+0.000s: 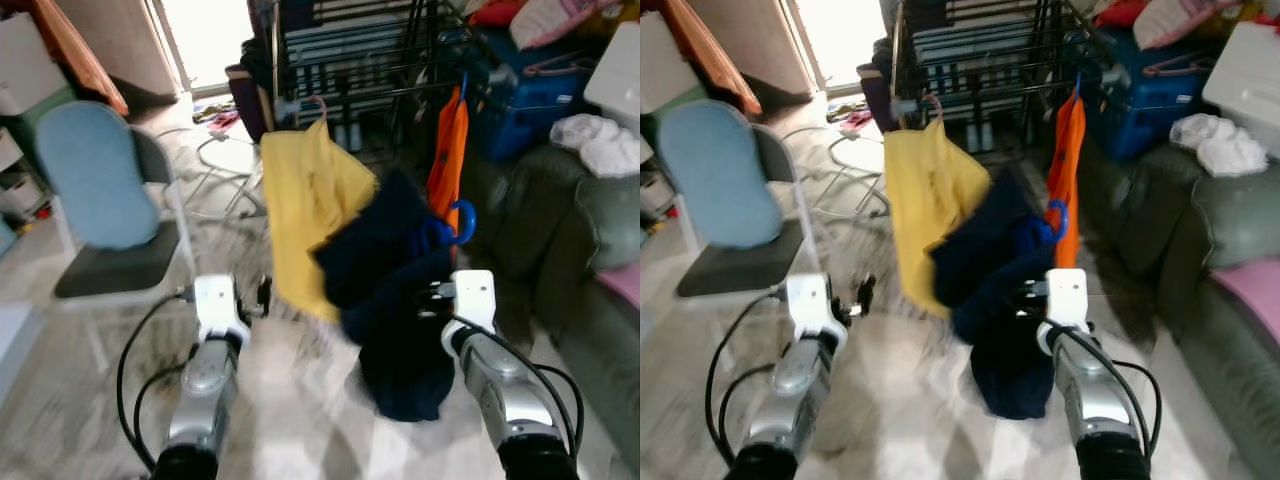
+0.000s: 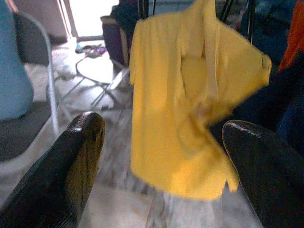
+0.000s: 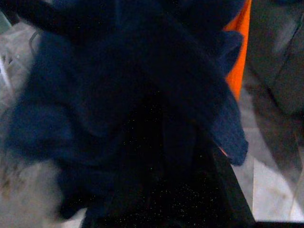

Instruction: Hang hanger

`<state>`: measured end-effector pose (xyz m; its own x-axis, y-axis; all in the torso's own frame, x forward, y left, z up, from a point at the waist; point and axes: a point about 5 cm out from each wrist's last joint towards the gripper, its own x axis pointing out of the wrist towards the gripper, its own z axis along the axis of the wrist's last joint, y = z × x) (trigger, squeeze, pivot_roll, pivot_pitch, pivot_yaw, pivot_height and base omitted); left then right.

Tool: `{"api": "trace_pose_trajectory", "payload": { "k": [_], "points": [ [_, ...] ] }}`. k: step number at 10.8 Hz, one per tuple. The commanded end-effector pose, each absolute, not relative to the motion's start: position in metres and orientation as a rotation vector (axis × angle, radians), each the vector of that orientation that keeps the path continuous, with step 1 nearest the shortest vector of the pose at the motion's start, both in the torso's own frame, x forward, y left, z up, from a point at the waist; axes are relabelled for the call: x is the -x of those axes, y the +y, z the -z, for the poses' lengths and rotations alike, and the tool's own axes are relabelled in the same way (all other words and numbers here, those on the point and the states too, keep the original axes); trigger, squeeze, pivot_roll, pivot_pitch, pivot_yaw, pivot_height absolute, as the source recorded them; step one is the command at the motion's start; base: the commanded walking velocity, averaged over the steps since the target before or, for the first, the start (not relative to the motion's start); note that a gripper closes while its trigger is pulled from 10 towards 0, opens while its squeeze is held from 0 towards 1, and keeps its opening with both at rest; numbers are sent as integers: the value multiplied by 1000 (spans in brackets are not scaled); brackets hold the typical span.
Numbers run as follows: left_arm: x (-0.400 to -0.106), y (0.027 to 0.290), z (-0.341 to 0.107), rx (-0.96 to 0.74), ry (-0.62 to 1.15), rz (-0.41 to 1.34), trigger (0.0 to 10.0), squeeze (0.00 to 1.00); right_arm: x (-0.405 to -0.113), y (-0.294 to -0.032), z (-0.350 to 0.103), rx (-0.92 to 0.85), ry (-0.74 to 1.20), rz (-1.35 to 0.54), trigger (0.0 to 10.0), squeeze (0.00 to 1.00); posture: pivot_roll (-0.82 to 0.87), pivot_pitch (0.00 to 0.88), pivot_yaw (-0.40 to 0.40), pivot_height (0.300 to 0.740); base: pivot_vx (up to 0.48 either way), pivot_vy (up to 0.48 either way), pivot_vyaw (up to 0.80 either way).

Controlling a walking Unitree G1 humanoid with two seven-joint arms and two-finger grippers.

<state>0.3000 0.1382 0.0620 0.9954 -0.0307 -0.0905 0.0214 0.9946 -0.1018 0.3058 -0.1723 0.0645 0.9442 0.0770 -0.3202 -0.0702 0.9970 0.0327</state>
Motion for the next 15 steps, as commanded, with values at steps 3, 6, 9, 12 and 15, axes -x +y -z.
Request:
{"api": "trace_pose_trajectory", "payload": {
  "k": [3,6,9,12,15],
  "points": [
    [-297,148,-57,81,103,-9,10000,0,-317,-157,-79,-23,251,-116,10000,0,-210,0,101,740,466,0,0],
    [-296,143,-56,83,104,-9,10000,0,-318,-160,-78,-17,252,-110,10000,0,-213,0,103,740,439,0,0],
    [-297,143,-55,109,119,-17,10000,0,-316,-156,-71,-20,297,-143,10000,0,-214,0,104,740,461,0,0],
    [-295,142,-52,104,128,-15,10000,0,-315,-154,-69,-10,317,-163,10000,0,-217,0,101,740,480,0,0],
    [-296,140,-52,99,124,-7,10000,0,-316,-161,-68,-14,329,-150,10000,0,-208,0,74,740,472,0,0]
  ]
}}
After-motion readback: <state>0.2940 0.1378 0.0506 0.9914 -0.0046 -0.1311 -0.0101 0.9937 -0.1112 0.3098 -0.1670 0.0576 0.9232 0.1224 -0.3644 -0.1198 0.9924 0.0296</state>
